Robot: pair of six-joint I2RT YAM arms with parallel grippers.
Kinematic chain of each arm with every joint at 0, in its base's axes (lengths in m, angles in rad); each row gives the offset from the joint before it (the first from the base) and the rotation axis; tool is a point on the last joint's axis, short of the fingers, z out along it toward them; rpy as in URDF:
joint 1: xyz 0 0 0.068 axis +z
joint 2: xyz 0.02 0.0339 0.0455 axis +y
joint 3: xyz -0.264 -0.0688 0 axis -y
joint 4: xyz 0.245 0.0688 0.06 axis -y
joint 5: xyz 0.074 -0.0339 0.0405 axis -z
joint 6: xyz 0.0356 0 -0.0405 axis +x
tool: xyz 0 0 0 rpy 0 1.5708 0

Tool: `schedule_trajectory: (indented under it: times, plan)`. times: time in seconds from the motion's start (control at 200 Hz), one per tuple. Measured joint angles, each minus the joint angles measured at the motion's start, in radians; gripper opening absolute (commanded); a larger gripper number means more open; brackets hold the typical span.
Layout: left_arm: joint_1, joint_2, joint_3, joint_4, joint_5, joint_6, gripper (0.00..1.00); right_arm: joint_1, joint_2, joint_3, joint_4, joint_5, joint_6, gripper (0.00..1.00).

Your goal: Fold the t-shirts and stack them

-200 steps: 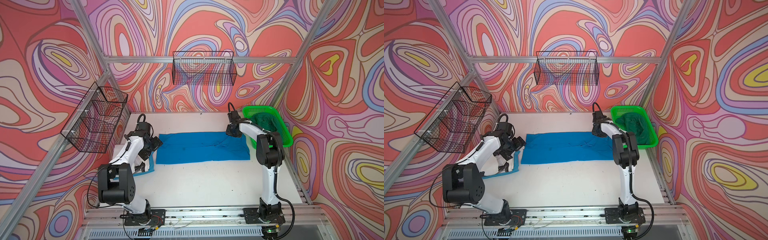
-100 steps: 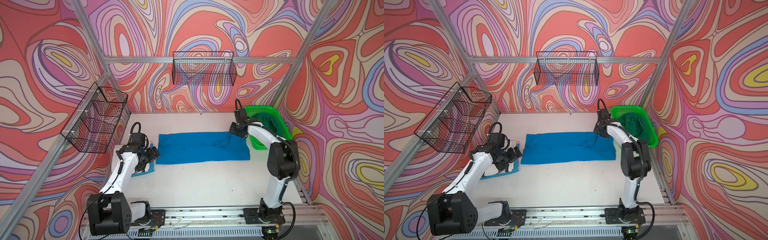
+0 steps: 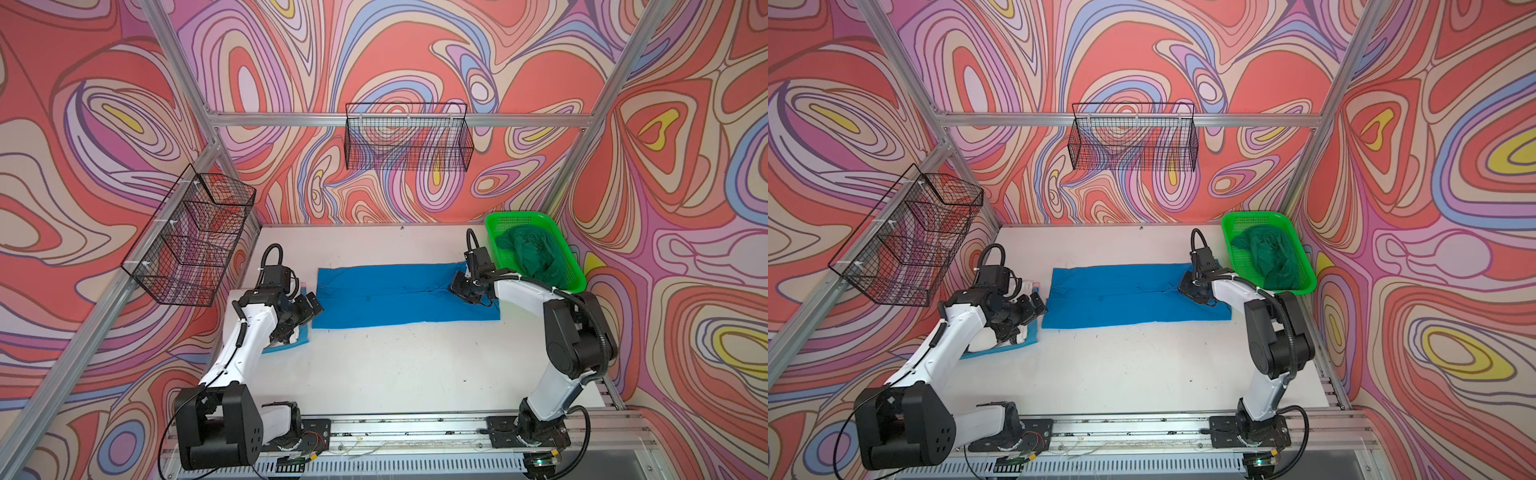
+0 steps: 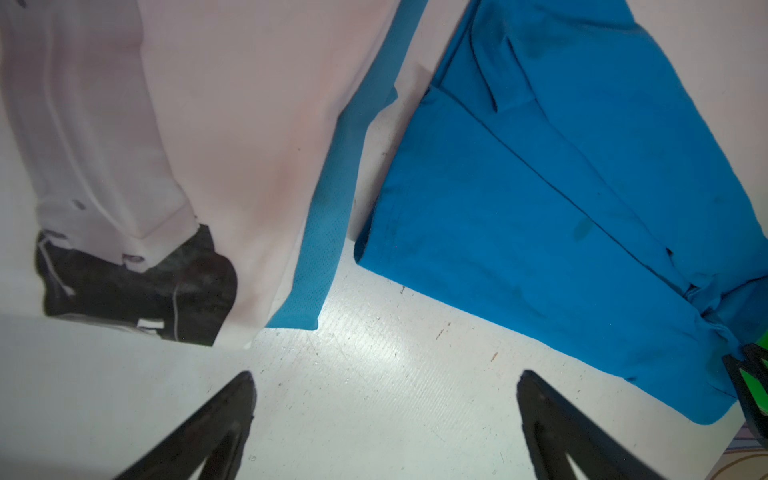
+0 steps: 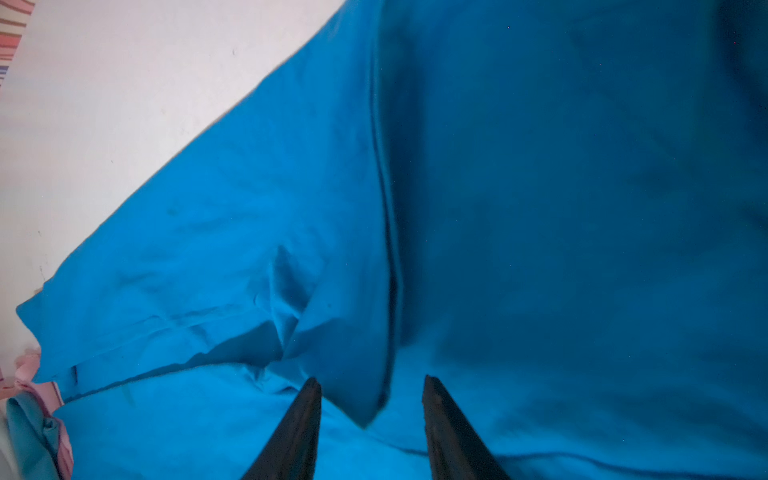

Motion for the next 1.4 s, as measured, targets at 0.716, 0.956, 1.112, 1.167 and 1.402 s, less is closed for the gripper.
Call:
schedule_trajectory:
  times: [0.716,0.956,1.112,1.167,1.402]
  plan:
    - [-0.002,0.004,-0.001,0.009,0.020,0.014,1.00,0.006,-0.005,0.174,-0.080,0.024,-0.024,0.42]
    - [-0.145,0.097,0.155,-0.008,-0.069,0.006,1.00,0.006,-0.157,-0.026,-0.077,0.105,-0.044,0.44]
    - [-0.250,0.245,0.357,-0.001,-0.175,0.011,1.00,0.006,-0.074,-0.032,-0.086,0.139,-0.065,0.46]
    - [-0.260,0.320,0.411,-0.002,-0.202,0.013,1.00,0.006,-0.042,-0.022,-0.093,0.149,-0.069,0.46]
    - [-0.298,0.633,0.525,-0.005,-0.252,0.013,1.00,0.006,0.076,0.061,-0.106,0.187,-0.073,0.47]
